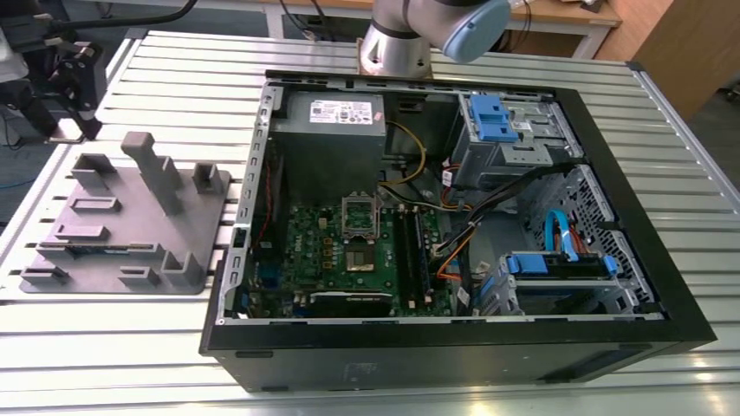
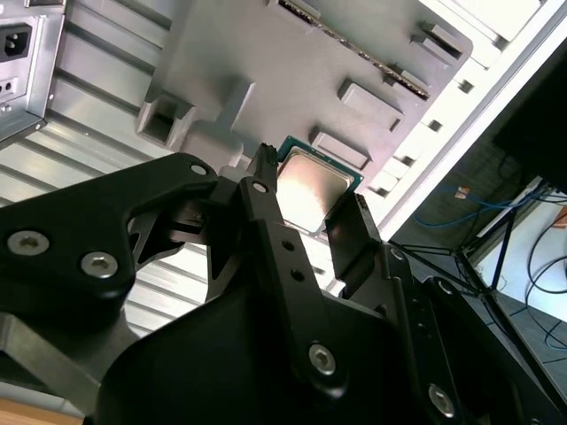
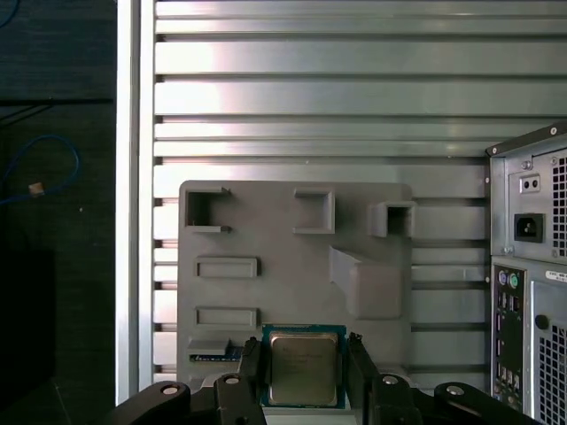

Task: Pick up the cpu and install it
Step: 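Pick up the cpu and move it towards the insertion slot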

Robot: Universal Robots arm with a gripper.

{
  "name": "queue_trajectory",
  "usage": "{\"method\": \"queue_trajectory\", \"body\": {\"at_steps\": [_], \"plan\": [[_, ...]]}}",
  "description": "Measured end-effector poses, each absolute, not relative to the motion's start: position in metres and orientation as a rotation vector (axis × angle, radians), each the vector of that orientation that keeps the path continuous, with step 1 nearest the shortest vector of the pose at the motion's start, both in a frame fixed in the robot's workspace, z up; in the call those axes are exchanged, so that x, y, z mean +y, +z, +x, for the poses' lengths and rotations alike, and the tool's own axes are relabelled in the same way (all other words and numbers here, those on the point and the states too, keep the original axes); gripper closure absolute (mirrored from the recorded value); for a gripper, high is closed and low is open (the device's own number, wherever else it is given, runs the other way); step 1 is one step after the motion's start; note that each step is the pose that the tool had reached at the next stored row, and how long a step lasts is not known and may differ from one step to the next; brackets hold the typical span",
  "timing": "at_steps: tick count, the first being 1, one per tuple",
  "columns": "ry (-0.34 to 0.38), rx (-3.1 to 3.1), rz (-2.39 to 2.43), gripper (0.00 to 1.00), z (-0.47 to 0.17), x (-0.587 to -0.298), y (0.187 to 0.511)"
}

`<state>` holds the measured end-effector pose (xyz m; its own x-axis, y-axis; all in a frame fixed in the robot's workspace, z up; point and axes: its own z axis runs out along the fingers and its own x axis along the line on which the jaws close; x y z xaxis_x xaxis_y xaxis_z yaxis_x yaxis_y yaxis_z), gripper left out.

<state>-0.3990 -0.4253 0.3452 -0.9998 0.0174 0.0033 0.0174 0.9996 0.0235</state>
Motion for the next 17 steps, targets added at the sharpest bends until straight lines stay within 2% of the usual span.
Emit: {"method": "queue_trajectory", "body": {"at_steps": [17], "plan": [[-0.037,-3.138,-0.027,0.53,-0.379,-0.425,0.345]]}}
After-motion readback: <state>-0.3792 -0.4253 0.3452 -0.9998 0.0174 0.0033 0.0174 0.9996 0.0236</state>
